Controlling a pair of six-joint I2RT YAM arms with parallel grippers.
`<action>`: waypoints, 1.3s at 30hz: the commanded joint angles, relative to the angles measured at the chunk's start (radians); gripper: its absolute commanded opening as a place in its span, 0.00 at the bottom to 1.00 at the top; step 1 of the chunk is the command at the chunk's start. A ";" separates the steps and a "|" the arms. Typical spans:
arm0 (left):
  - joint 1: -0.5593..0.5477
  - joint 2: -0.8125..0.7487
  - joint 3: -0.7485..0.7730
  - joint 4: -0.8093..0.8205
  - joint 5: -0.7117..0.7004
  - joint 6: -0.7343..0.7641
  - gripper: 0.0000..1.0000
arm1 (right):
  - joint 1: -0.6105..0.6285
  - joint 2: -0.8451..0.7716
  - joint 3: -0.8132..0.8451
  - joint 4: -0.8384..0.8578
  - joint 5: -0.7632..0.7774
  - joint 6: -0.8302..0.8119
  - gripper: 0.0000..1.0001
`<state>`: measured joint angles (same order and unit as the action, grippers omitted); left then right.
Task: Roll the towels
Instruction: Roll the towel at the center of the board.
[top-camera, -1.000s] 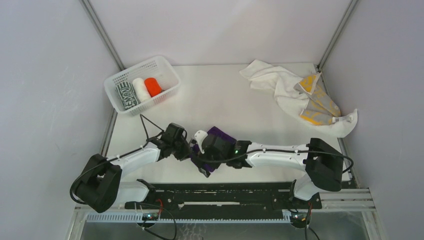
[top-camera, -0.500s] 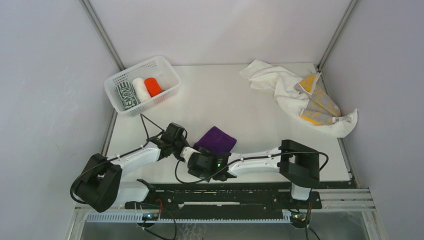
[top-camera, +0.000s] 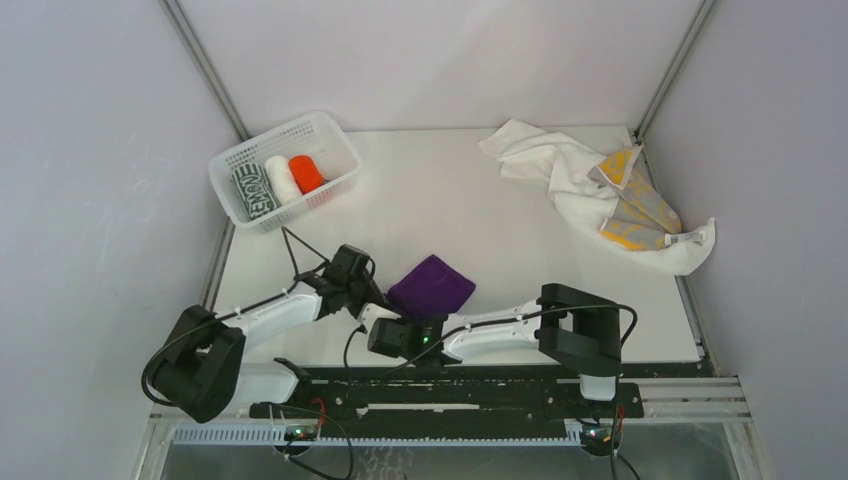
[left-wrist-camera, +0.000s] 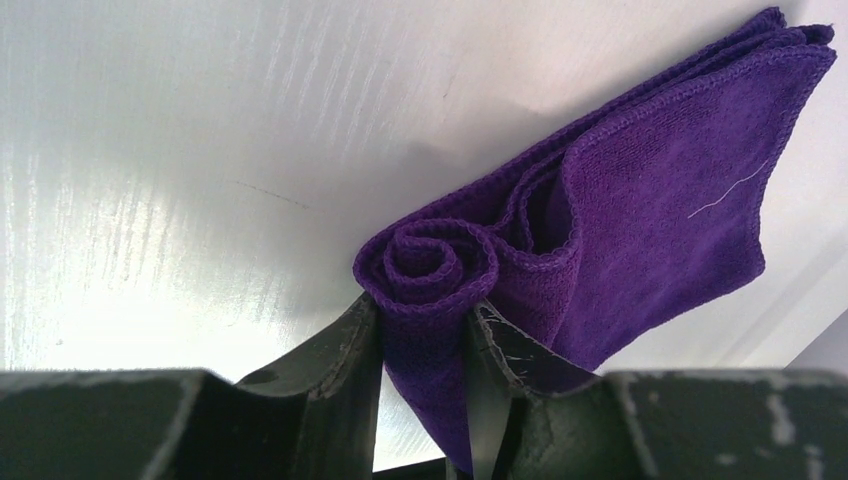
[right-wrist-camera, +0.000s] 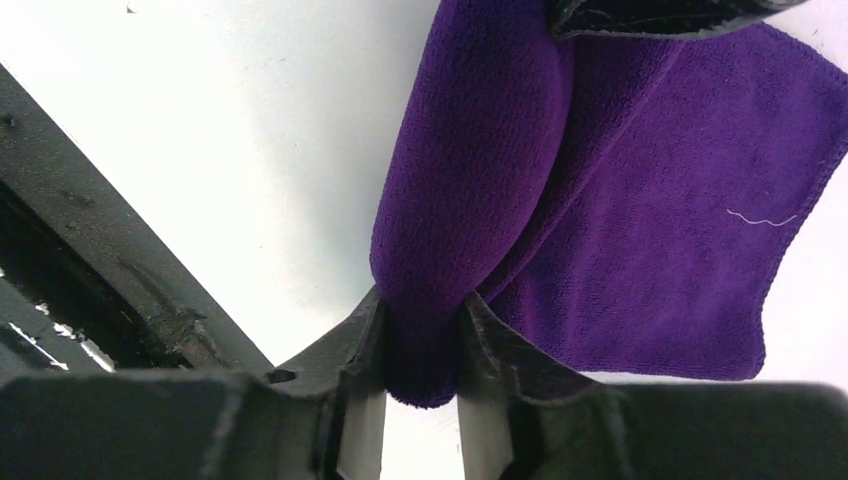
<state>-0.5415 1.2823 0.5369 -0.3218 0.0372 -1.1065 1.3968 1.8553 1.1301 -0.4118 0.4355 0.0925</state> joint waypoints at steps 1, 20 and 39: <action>-0.006 -0.029 0.015 -0.075 -0.051 0.005 0.39 | -0.024 0.006 -0.007 -0.052 -0.027 0.068 0.21; 0.008 -0.326 -0.068 0.000 -0.016 -0.087 0.76 | -0.534 -0.258 -0.470 0.619 -1.134 0.308 0.03; -0.052 -0.040 -0.018 0.289 0.100 -0.106 0.71 | -0.828 0.163 -0.748 1.543 -1.412 0.958 0.04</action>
<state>-0.5819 1.2095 0.4805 -0.1154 0.1104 -1.2022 0.5995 1.9442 0.4137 1.0111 -0.9588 0.9321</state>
